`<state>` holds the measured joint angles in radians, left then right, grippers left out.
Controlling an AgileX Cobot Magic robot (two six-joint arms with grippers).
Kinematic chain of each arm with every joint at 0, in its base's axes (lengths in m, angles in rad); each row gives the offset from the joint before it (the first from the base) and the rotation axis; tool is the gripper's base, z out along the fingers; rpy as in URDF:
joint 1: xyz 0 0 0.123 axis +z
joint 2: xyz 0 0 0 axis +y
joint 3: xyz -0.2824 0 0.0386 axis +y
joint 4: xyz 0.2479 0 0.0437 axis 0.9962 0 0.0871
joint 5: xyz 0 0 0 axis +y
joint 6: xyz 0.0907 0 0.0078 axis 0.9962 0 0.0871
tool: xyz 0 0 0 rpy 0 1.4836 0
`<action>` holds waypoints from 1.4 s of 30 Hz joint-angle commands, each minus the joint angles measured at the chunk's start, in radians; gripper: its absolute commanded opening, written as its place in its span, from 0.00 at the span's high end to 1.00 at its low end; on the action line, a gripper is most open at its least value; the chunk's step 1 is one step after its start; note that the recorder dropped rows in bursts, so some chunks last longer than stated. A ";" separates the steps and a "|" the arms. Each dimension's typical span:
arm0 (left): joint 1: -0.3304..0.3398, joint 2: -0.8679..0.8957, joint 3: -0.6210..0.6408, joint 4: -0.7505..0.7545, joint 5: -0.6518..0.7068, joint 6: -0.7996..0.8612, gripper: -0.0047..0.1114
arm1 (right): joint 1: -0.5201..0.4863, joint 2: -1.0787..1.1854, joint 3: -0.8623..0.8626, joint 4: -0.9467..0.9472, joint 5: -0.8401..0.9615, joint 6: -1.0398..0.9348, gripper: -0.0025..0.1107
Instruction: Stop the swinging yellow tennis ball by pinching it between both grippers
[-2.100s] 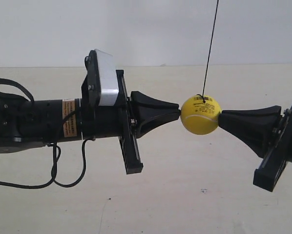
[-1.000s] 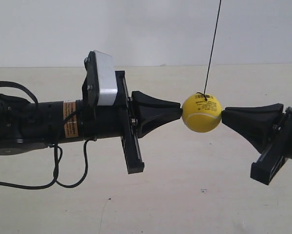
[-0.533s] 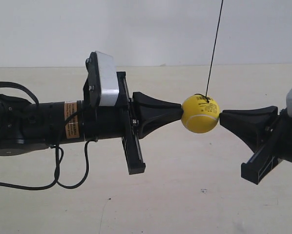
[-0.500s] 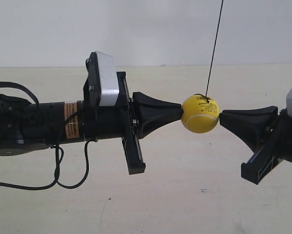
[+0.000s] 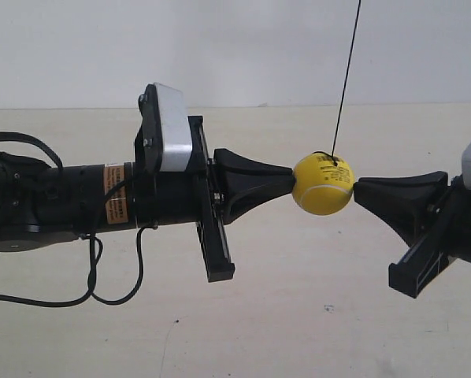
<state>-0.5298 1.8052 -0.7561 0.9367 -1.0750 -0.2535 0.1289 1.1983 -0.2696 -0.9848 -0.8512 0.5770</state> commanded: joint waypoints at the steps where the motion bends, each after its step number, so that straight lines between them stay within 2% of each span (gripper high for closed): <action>1: -0.014 0.001 -0.006 0.001 -0.008 0.001 0.92 | 0.011 0.001 -0.006 -0.019 -0.034 -0.012 0.98; 11: -0.014 0.001 -0.006 -0.023 0.024 0.031 0.92 | 0.011 0.000 -0.006 -0.008 -0.014 -0.018 0.98; 18: -0.003 -0.003 -0.006 -0.137 0.115 0.064 0.92 | 0.011 0.000 -0.006 0.148 0.126 -0.037 0.98; 24: 0.013 -0.034 -0.006 -0.140 0.182 0.064 0.92 | 0.011 -0.002 -0.006 0.183 0.152 -0.052 0.98; 29: 0.013 -0.066 0.007 -0.129 0.187 0.064 0.92 | 0.011 -0.002 -0.006 0.183 0.156 -0.049 0.98; 33: 0.022 -0.101 0.016 -0.061 0.226 0.059 0.92 | 0.011 -0.031 -0.006 0.185 0.230 -0.001 0.98; 37: 0.022 -0.139 0.018 0.045 0.246 -0.024 0.92 | 0.011 -0.138 0.006 0.178 0.278 0.001 0.98; 39: 0.022 -0.158 0.016 0.081 0.246 -0.068 0.92 | 0.011 -0.182 0.025 0.153 0.264 0.004 0.98; 42: 0.022 -0.163 0.002 0.163 0.230 -0.149 0.92 | 0.011 -0.223 0.048 0.030 0.139 0.030 0.98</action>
<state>-0.5083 1.6563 -0.7434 1.0220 -0.8327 -0.3217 0.1390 1.0074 -0.2409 -0.8501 -0.6159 0.5873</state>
